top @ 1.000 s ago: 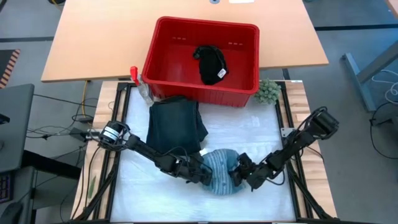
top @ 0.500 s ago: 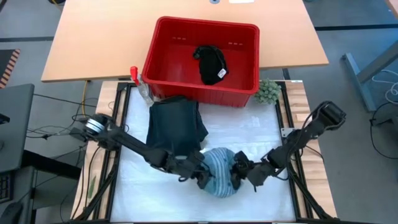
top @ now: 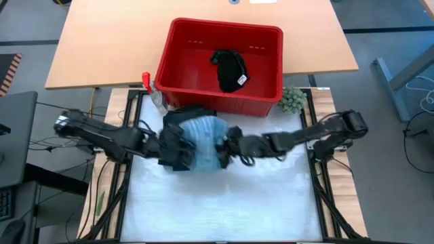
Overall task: Fold laundry
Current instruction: Stack the blue shirt on the black pants
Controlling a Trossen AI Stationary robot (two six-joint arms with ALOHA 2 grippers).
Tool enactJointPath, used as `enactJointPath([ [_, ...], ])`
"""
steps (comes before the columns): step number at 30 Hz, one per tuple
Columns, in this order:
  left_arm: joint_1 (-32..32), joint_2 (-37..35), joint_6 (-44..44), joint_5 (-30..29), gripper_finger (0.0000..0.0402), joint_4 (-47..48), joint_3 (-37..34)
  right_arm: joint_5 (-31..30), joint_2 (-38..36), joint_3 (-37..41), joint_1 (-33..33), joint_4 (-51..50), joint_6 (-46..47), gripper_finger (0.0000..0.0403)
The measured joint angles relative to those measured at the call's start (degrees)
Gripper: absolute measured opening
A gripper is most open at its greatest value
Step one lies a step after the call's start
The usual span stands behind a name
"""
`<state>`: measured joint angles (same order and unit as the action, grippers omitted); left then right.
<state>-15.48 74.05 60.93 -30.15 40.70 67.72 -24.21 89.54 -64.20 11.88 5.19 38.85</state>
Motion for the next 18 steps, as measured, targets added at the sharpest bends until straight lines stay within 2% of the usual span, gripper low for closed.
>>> enactJointPath([
  [4,2.93,-4.99,1.09,-0.65,0.0004,10.13,-0.43,6.95,7.22,-7.77,-5.92,0.24,-1.99,0.006],
  [7,6.04,-7.6,1.13,1.95,0.0004,13.71,-3.17,10.53,13.79,-13.91,-8.85,-1.0,-2.26,0.006],
  [12,12.59,-12.06,-0.01,8.93,0.0004,13.27,-13.26,10.64,21.3,-21.2,-10.5,-7.91,-1.16,0.006],
  [15,15.84,-16.26,-0.1,11.9,0.0008,11.44,-17.84,9.48,23.19,-22.73,-11.0,-11.74,0.21,0.006],
  [18,17.5,-19.65,-2.73,13.3,0.0031,11.05,-20.03,7.33,23.32,-22.84,-11.04,-13.3,0.46,0.006],
])
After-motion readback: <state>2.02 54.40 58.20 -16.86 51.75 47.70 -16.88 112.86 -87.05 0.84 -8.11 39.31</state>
